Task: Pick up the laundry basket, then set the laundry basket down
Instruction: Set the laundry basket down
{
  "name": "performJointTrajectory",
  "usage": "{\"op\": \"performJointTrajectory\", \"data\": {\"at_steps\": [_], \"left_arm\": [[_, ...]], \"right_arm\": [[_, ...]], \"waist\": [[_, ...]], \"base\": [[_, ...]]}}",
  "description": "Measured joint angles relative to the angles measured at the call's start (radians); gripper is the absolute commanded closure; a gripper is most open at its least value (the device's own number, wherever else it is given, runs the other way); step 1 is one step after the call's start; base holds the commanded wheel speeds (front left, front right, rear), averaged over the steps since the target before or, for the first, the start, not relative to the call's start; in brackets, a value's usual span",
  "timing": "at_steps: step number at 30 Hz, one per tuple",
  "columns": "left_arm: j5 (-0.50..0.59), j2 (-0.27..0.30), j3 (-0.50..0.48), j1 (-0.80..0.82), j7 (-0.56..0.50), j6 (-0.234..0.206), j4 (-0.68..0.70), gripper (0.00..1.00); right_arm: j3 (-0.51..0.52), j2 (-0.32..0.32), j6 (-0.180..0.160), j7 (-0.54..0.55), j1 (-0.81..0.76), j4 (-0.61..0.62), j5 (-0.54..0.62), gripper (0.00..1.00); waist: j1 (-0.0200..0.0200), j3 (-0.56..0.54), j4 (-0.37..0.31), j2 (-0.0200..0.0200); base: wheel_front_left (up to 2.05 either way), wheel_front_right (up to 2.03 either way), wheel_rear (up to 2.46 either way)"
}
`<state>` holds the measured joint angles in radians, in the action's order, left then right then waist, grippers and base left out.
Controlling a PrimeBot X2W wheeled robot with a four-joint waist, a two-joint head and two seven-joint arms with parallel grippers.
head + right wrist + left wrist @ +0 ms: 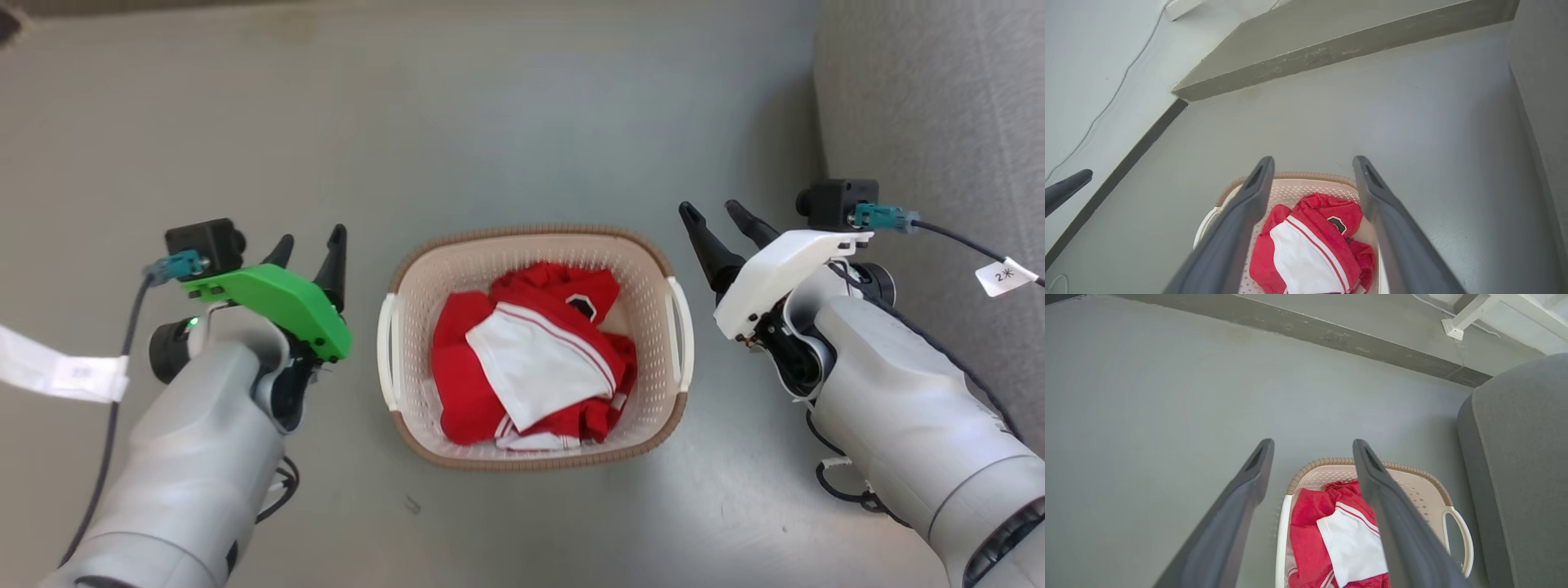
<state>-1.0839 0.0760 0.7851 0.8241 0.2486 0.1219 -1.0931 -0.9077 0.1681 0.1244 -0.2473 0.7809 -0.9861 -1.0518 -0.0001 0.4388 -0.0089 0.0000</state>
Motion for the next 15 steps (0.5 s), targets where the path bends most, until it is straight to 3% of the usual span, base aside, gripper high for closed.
{"op": "performJointTrajectory", "data": {"at_steps": [5,15], "left_arm": [[0.047,0.035,-0.062,-0.044,0.0,0.0,0.056,0.0],[0.151,0.053,-0.193,-0.17,0.0,-0.007,0.22,0.0]], "right_arm": [[0.06,0.017,0.0,0.0,-0.021,0.054,0.037,0.0],[0.182,0.045,0.0,-0.002,-0.155,0.151,0.129,0.0]], "waist": [[0.0,-0.072,-0.003,0.0],[0.0,-0.215,-0.007,0.0]], "base": [[0.0,0.0,0.0],[0.0,0.0,0.0]]}}
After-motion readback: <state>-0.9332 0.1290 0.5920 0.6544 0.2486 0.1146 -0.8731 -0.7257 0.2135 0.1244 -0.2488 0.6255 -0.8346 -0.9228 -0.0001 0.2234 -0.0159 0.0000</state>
